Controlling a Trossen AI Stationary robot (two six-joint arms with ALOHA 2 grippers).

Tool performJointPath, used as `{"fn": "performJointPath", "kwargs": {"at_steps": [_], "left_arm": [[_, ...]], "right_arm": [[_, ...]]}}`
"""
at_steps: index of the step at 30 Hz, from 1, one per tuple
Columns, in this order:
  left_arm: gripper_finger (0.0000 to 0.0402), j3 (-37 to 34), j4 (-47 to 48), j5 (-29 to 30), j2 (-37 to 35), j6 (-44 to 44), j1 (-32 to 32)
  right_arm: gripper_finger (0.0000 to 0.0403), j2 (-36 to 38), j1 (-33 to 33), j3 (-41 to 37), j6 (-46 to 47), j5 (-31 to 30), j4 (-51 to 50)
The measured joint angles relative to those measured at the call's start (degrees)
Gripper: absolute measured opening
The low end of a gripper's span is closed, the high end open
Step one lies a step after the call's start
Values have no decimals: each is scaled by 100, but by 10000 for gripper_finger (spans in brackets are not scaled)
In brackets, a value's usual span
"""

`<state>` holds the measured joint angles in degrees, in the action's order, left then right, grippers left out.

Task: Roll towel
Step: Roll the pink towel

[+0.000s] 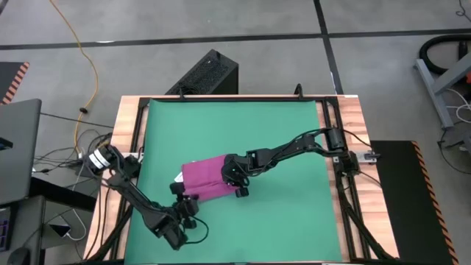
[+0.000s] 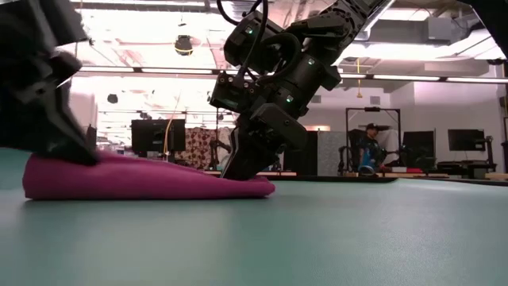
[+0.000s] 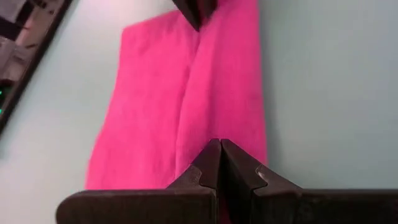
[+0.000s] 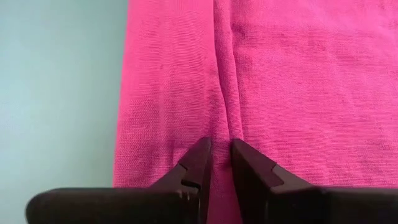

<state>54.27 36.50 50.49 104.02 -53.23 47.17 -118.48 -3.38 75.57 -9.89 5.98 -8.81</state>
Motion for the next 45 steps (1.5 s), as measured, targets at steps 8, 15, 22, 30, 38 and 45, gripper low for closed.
{"fn": "performJointPath", "kwargs": {"at_steps": [8, 15, 22, 30, 38, 45], "left_arm": [[0, -409, -499, -302, 106, -808, 230], [0, -549, -512, -285, 106, -1506, 416], [0, -567, -560, -316, 101, -1472, 421], [0, -567, -567, -335, 99, -1452, 421], [0, -555, -628, -348, 99, -1336, 421], [0, -294, -610, -364, 101, -932, 420]], "right_arm": [[87, 0, 0, 0, 0, 0, -27], [87, -4, 0, -2, -2, 0, 6], [87, 311, -23, -24, -124, -8, 44], [87, 522, -300, -14, -724, 611, 1022], [74, -122, -390, -13, -820, 610, 2140], [70, -704, -208, 9, -341, 657, 2085]]}}
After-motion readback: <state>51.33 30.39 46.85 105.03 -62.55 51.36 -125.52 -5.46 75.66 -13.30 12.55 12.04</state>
